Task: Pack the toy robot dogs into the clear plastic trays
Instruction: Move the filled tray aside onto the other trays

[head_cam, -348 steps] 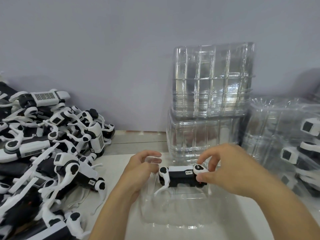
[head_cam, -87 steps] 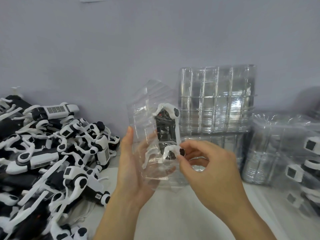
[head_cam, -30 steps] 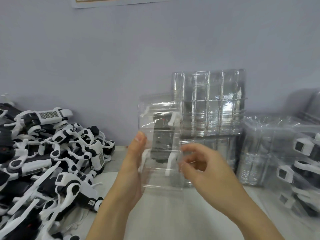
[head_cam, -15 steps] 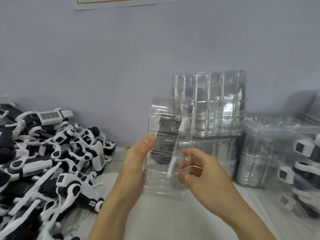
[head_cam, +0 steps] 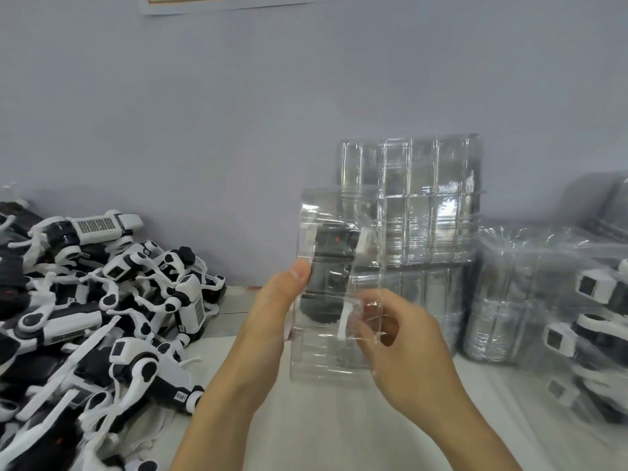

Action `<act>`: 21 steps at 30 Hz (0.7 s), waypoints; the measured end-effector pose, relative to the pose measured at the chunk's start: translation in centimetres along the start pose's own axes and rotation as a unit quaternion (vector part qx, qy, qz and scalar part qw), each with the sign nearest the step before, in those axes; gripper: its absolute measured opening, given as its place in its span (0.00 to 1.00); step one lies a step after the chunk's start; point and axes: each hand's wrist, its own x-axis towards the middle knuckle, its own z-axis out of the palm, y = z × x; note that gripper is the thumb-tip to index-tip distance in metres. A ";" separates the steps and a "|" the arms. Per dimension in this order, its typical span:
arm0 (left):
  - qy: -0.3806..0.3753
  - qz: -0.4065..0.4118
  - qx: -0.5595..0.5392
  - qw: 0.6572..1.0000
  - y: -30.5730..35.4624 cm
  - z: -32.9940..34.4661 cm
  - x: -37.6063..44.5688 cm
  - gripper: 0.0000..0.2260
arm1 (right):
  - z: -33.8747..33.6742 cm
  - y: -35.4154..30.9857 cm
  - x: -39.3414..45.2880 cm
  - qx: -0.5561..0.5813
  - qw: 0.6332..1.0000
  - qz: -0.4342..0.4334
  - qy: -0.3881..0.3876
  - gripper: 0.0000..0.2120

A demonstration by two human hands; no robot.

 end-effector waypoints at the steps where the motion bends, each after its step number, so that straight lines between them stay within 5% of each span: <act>1: -0.008 0.005 0.012 1.000 0.2 0.0 0.0 0.40 | -0.1 0.0 0.0 0.004 1.000 0.008 -0.009 0.09; 4: -0.015 0.027 0.059 0.998 0.7 -0.4 0.2 0.43 | -0.9 0.3 0.3 0.022 0.998 0.045 -0.025 0.12; 10: -0.020 0.047 0.232 0.971 1.5 -1.6 -0.5 0.28 | -5.0 -0.1 1.2 0.184 0.965 0.186 0.017 0.10; 13: -0.050 0.043 0.340 0.938 1.9 -1.2 -1.1 0.34 | -6.9 -0.8 1.4 0.252 0.940 0.230 0.021 0.11; 17: -0.102 0.064 0.437 0.892 2.4 -0.4 -1.5 0.36 | -8.2 -1.4 0.8 0.145 0.957 0.246 -0.056 0.29; 21: -0.117 0.069 0.460 0.878 3.7 -0.6 -2.1 0.35 | -8.4 -2.5 0.3 0.035 0.968 0.226 -0.105 0.29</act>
